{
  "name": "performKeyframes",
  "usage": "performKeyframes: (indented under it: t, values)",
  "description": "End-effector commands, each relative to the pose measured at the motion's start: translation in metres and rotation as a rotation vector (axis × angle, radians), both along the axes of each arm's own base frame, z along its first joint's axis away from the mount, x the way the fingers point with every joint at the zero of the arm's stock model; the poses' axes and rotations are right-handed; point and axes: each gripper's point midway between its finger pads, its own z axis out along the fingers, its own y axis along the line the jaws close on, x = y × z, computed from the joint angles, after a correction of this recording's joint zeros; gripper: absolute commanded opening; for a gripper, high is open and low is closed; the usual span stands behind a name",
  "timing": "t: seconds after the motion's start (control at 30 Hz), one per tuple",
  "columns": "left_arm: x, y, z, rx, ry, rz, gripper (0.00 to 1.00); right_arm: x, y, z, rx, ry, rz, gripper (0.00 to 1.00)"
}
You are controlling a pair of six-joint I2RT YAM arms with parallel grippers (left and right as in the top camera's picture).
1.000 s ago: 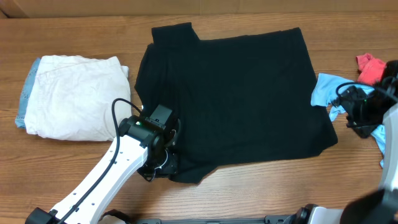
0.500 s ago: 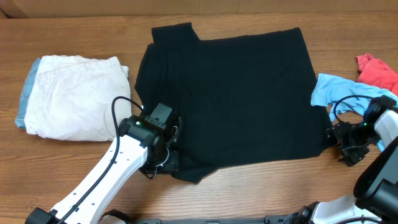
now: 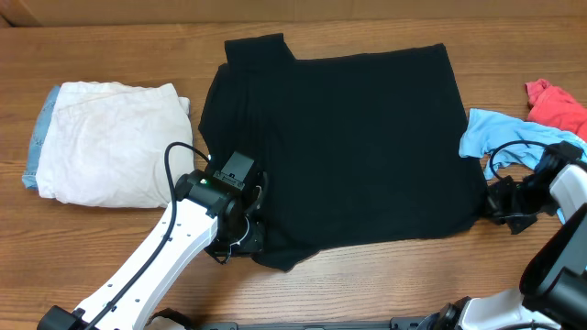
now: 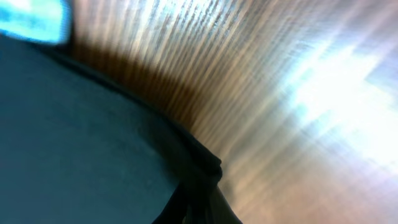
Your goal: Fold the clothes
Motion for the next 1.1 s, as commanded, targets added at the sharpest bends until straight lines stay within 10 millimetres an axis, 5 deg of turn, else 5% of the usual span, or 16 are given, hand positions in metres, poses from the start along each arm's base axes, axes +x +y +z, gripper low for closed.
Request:
performKeyframes:
  t: [0.0, 0.13, 0.33, 0.37, 0.5, 0.63, 0.9, 1.07]
  values:
    - [0.004, 0.000, 0.005, 0.002, -0.007, 0.065, 0.04, 0.025, -0.028, 0.070, -0.157, -0.149, 0.003, 0.04]
    - [-0.005, -0.002, 0.014, -0.033, 0.006, 0.069, 0.04, 0.015, -0.022, 0.104, -0.166, -0.159, 0.000, 0.04]
    - [-0.004, -0.002, 0.031, -0.082, -0.071, 0.071, 0.04, 0.016, -0.014, 0.113, -0.141, -0.187, 0.006, 0.04]
    - [0.016, -0.010, 0.035, -0.127, -0.160, 0.059, 0.04, 0.044, -0.002, 0.121, -0.098, -0.311, 0.044, 0.04]
    - [0.046, -0.019, 0.038, -0.175, -0.278, 0.014, 0.04, 0.084, 0.013, 0.132, -0.110, -0.460, 0.125, 0.04]
    - [0.082, -0.006, 0.025, -0.110, -0.357, 0.021, 0.04, 0.118, 0.030, 0.129, -0.161, -0.507, 0.154, 0.04]
    - [0.148, -0.014, 0.035, -0.170, -0.590, 0.004, 0.04, 0.140, 0.004, 0.091, -0.235, -0.436, 0.036, 0.04]
    - [0.175, 0.006, 0.042, -0.090, -0.693, 0.062, 0.04, 0.162, -0.005, 0.085, -0.260, -0.495, 0.036, 0.04]
